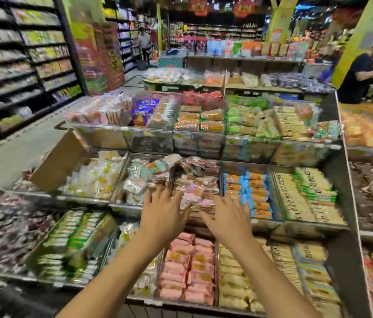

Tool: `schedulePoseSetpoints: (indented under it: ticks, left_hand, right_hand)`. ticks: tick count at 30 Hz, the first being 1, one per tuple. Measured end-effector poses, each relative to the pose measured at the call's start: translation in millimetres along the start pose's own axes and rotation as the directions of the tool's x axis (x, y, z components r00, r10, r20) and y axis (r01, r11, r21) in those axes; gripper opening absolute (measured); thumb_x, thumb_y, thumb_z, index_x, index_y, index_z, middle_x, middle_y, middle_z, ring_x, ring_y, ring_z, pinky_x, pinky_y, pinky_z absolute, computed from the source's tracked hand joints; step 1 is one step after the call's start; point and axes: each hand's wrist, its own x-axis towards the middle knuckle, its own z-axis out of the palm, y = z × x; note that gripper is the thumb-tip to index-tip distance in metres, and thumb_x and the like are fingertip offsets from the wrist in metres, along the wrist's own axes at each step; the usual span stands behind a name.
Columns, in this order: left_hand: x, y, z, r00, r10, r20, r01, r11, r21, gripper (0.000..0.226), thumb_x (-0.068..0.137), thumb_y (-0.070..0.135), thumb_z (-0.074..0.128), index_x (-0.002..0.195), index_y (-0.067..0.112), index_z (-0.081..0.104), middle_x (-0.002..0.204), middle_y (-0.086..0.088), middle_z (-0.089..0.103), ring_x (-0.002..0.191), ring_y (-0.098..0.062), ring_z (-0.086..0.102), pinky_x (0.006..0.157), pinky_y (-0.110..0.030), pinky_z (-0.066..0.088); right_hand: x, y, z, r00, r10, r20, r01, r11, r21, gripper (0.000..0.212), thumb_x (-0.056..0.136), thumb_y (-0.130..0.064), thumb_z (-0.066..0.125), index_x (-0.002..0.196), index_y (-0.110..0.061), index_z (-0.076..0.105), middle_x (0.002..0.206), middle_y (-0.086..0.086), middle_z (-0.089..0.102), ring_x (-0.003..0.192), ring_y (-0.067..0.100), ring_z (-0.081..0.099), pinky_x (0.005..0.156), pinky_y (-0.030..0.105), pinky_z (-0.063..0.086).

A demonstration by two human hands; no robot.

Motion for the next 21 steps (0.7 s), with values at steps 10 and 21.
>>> schedulePoseSetpoints:
  ticks: [10, 21]
  left_hand:
    - [58.1, -25.2, 36.5, 0.994, -0.02, 0.111, 0.02, 1.0, -0.003, 0.058, 0.102, 0.064, 0.038, 0.152, 0.033, 0.039, 0.148, -0.004, 0.053, 0.141, -0.03, 0.044, 0.121, -0.054, 0.028]
    - [134.9, -42.8, 78.7, 0.981, -0.031, 0.192, 0.035, 0.999, -0.016, 0.048, 0.104, 0.056, 0.04, 0.143, 0.028, 0.044, 0.139, -0.005, 0.057, 0.135, -0.029, 0.048, 0.119, -0.054, 0.032]
  right_hand:
    - [70.2, -11.8, 43.8, 0.996, -0.004, 0.09, -0.002, 0.997, 0.076, 0.066, 0.1, -0.064, 0.047, 0.153, -0.026, 0.042, 0.15, 0.0, 0.053, 0.14, 0.025, 0.047, 0.123, 0.052, 0.027]
    - [169.6, -5.2, 81.7, 0.998, -0.025, 0.059, 0.021, 0.998, 0.06, 0.064, 0.098, -0.06, 0.054, 0.148, -0.022, 0.044, 0.141, 0.001, 0.058, 0.131, 0.025, 0.053, 0.109, 0.042, 0.043]
